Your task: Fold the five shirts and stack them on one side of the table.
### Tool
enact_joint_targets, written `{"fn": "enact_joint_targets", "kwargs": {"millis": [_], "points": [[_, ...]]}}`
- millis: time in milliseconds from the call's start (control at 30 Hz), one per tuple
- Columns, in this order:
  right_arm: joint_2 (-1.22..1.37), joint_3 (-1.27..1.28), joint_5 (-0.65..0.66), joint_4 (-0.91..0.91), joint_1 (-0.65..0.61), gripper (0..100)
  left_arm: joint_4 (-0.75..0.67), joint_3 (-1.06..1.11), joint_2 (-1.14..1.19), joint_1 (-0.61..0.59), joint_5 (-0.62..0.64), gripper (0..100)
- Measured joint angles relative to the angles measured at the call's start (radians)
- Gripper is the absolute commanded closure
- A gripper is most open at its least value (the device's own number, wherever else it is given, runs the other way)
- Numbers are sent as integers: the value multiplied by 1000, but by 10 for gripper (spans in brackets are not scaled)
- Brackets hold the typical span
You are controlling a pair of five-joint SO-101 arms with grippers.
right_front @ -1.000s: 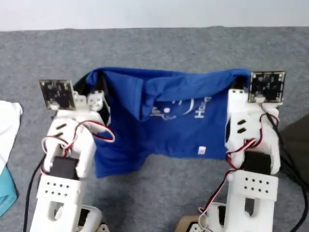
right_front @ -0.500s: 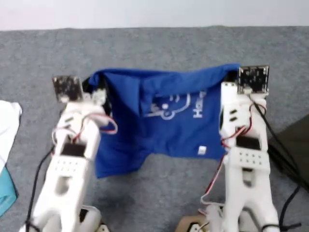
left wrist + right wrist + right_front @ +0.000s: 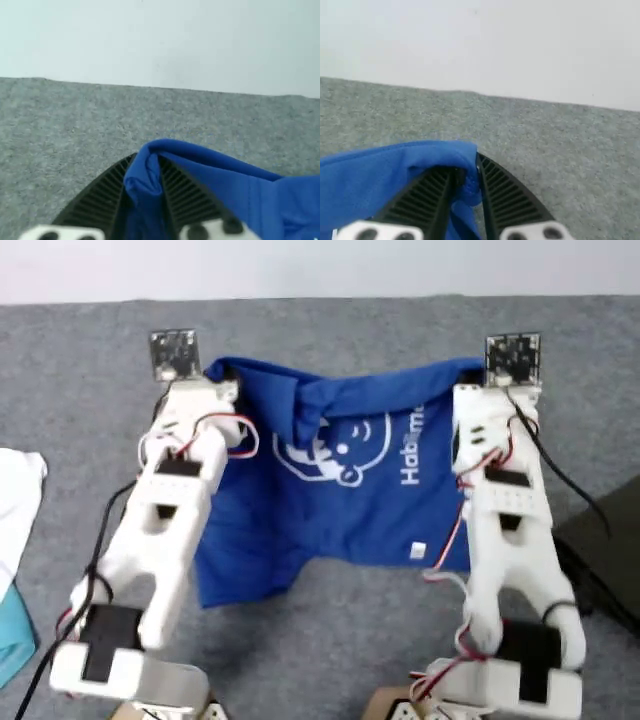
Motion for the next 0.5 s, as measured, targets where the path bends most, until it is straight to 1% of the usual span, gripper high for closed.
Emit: {"fn": "enact_joint_targets", "kwargs": {"millis": [100,200,333,500], "points": [[95,-68,2,0,0,991,0,-44,63,0,-2,998],[160,-103,17,0,0,991,75,-83,75,0,-61,998],[181,-106,66,15,0,991,307,-153,75,0,-129,997],[181,-107,71,129,0,991,635,-236,75,0,-236,997]]}}
